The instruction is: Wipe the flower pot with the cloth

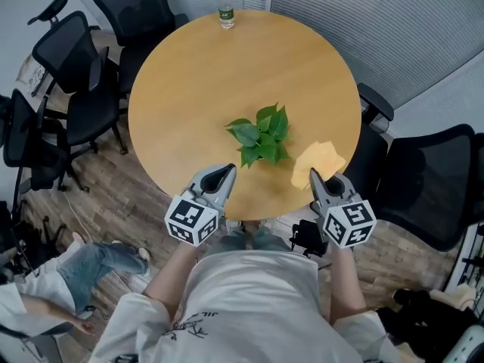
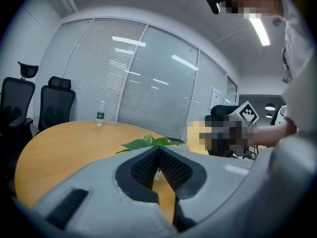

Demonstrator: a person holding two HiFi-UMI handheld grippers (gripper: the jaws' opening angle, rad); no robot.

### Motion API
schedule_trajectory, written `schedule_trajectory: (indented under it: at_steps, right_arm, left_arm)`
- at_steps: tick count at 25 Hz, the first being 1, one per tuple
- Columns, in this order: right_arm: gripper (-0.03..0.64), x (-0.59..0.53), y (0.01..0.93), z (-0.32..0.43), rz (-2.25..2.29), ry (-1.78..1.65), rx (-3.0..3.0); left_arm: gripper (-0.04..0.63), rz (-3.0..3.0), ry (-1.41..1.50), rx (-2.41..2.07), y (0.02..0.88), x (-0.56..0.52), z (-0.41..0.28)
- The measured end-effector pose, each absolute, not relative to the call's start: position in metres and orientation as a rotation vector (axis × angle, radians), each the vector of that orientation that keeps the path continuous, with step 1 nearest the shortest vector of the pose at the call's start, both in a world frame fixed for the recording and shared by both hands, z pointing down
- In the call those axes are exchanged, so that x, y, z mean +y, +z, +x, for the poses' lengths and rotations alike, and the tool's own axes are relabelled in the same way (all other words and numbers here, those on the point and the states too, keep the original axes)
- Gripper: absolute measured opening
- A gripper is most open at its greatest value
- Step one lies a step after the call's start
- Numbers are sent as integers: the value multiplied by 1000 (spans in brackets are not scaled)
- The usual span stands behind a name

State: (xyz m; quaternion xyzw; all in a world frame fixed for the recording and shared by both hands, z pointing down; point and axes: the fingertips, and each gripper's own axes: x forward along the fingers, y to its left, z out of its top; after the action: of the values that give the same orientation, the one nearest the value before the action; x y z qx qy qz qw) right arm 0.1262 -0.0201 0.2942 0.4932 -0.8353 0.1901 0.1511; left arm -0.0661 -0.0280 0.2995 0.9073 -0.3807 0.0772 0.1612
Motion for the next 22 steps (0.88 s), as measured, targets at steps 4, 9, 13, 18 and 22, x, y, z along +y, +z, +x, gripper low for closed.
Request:
schedule_trajectory:
  at_steps: [4, 9, 13, 18, 22]
  right_arm:
    - [51, -26, 306, 128, 1393, 573, -2390]
    - [51, -38, 326, 125, 1351, 567, -2374]
    - [51, -49, 344, 126, 1336, 561, -2355]
    - [51, -59, 367, 126, 1307, 536, -2323]
    - [51, -66, 385, 130, 1296, 536, -2290]
  left_arm:
    - [9, 2568, 246, -1089, 311, -33, -68]
    - [9, 2529, 284, -1109, 335, -44, -74]
    - [9, 2505, 316, -1118, 357, -53, -77]
    - [9, 2488, 362, -1115, 383, -64, -76]
    - [9, 2479, 398, -1092, 402, -70, -74]
